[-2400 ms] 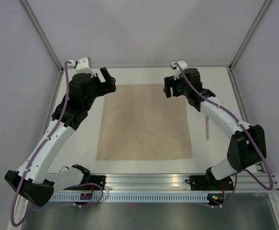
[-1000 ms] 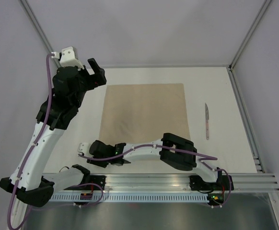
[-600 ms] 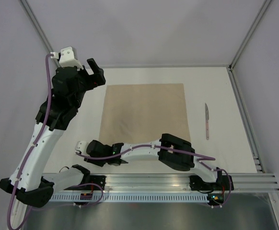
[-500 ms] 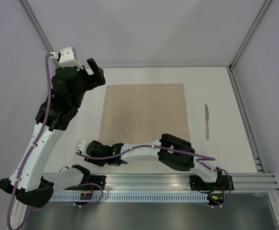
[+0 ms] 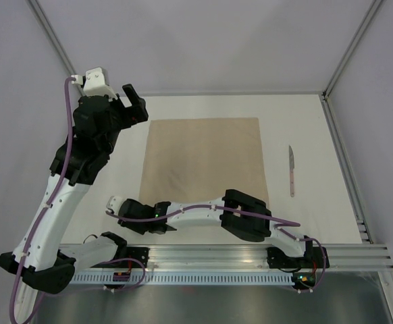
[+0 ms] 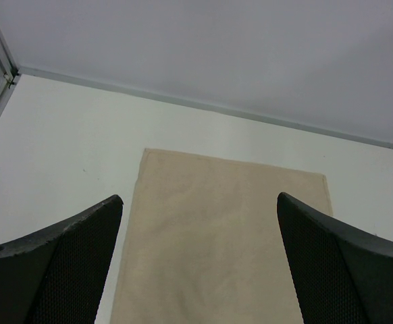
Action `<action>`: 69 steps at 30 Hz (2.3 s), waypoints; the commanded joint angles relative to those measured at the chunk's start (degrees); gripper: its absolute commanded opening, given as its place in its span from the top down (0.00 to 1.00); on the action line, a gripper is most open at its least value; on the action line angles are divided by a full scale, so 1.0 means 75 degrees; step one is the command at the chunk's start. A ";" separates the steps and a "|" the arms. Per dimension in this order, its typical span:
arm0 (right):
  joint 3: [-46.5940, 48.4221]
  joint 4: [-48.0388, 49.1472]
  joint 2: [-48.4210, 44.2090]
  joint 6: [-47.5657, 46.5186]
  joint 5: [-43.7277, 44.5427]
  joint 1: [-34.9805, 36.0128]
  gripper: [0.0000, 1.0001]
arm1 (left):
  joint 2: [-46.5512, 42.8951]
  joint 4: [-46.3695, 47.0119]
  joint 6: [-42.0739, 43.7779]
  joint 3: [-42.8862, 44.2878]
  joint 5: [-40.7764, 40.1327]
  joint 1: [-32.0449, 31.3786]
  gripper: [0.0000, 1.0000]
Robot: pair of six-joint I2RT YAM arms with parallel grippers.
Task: Fold the napkin, place the utensils inside, and roll it up
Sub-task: Fold the napkin at the center of the board.
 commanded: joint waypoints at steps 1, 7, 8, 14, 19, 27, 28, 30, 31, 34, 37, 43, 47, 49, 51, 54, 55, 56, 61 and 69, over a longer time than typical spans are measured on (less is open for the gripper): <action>0.0353 -0.0347 0.0148 0.0247 0.0264 0.0087 0.60 | -0.0092 -0.0067 0.0342 -0.0022 -0.0087 0.0009 0.00; 0.0377 -0.0395 0.0241 0.0341 0.0124 0.0075 0.62 | -0.0045 -0.0067 0.0341 -0.0022 -0.0087 0.0009 0.00; 0.0377 -0.0406 0.0253 0.0411 0.0077 0.0075 0.63 | -0.0045 -0.0055 0.0342 -0.0034 -0.0110 0.0009 0.00; 0.0389 -0.0465 0.0312 0.0564 0.0123 0.0087 0.69 | -0.0010 -0.0055 0.0400 -0.0034 -0.0204 0.0021 0.00; 0.0377 -0.0582 0.0370 0.0693 0.0123 0.0087 0.69 | -0.0021 -0.0043 0.0447 -0.0069 -0.0286 0.0009 0.00; 0.0470 -0.0641 0.0417 0.0646 0.0228 0.0075 0.99 | -0.0080 0.0003 0.0470 -0.0116 -0.0309 0.0009 0.00; 0.0482 -0.0676 0.0406 0.0646 0.0229 0.0087 1.00 | -0.0080 -0.0008 0.0470 -0.0116 -0.0309 0.0009 0.00; 0.0587 -0.0688 0.0370 0.0588 0.0264 0.0087 1.00 | -0.0103 -0.0008 0.0470 -0.0105 -0.0309 0.0009 0.00; 0.0646 -0.0723 0.0335 0.0564 0.0252 0.0075 1.00 | -0.0115 0.0003 0.0470 -0.0093 -0.0321 0.0021 0.00; 0.1032 -0.0933 0.0277 0.0599 0.0007 0.0075 1.00 | -0.0150 0.0027 0.0470 -0.0058 -0.0356 0.0021 0.00; 0.1569 -0.1109 0.0230 0.0739 -0.0251 0.0122 0.99 | -0.0174 0.0027 0.0482 0.0012 -0.0403 0.0021 0.00; 0.2579 -0.1707 0.0510 0.0916 -0.0451 0.0368 1.00 | -0.0209 0.0050 0.0447 0.0071 -0.0450 0.0021 0.00; 0.2615 -0.1731 0.0476 0.0787 -0.0440 0.0392 1.00 | -0.0291 0.0050 0.0470 0.0036 -0.0520 0.0021 0.00; 0.2487 -0.1661 0.0313 0.0705 -0.0486 0.0264 1.00 | -0.0326 0.0074 0.0482 0.0036 -0.0532 0.0021 0.00; 0.2334 -0.1637 0.0195 0.0635 -0.0591 0.0135 1.00 | -0.0350 0.0085 0.0470 0.0048 -0.0555 0.0021 0.00; 0.2030 -0.1509 -0.0121 0.0436 -0.0673 -0.0182 1.00 | -0.0338 0.0179 0.0424 0.0060 -0.0555 0.0021 0.00; 0.1890 -0.1496 -0.0296 0.0354 -0.0697 -0.0380 1.00 | -0.0315 0.0203 0.0412 0.0071 -0.0555 0.0021 0.00; 0.1807 -0.1496 -0.0379 0.0202 -0.0697 -0.0474 1.00 | -0.0303 0.0272 0.0377 0.0071 -0.0555 0.0021 0.00; 0.1257 -0.1379 -0.1011 -0.0185 -0.0744 -0.1375 1.00 | -0.0198 0.0519 0.0260 0.0048 -0.0614 0.0021 0.00; 0.1021 -0.1332 -0.1680 -0.0807 -0.0721 -0.2713 0.99 | -0.0010 0.0953 0.0142 -0.0011 -0.0672 0.0021 0.00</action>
